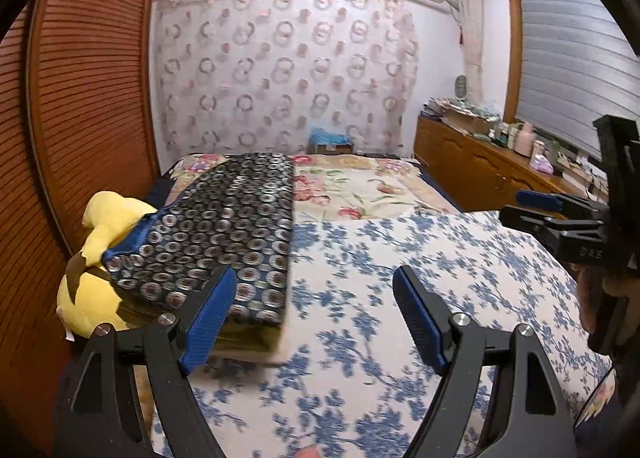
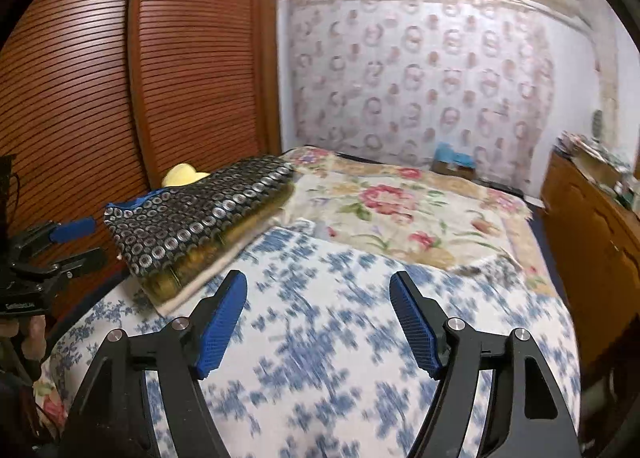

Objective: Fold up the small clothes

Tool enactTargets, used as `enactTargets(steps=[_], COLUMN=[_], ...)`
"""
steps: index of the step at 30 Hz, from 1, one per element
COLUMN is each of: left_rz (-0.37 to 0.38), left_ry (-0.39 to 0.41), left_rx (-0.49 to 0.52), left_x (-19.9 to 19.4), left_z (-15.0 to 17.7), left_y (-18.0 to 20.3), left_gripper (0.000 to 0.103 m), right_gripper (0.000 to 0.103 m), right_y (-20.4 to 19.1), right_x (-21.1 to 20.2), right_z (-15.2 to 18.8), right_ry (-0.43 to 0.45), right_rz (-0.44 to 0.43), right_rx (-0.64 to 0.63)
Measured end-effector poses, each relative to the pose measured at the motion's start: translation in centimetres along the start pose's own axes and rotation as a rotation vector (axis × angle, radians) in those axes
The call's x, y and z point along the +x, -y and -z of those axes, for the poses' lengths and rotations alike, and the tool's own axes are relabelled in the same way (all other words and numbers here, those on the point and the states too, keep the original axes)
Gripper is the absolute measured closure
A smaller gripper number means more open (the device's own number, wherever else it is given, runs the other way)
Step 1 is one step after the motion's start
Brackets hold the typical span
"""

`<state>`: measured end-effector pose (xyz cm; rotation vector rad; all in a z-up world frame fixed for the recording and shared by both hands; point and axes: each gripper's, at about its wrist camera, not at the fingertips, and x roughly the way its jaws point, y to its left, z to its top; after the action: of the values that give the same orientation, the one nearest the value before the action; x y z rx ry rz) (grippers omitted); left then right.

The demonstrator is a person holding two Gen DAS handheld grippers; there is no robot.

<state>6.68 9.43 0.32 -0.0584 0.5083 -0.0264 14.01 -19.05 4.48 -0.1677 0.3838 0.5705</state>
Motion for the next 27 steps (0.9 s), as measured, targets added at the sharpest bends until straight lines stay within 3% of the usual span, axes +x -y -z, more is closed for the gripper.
enactTargets(steps=[13,27], left_rz=[0.043,-0.001], left_ry=[0.06,0.082], left_rx=[0.034,0.048], left_x=[-2.7,-3.1], left_z=[-1.7,-2.0], left_y=[5.9,7.0], left_gripper=[0.022,0.022], right_gripper=[0.027,0.027], right_y=[-1.0,-2.2], right_x=[-9.7,-9.6], right_z=[3.9,5.2], right_ry=[0.123,0.164], right_rz=[0.149,0.213], right_rx=[0.137,0.148])
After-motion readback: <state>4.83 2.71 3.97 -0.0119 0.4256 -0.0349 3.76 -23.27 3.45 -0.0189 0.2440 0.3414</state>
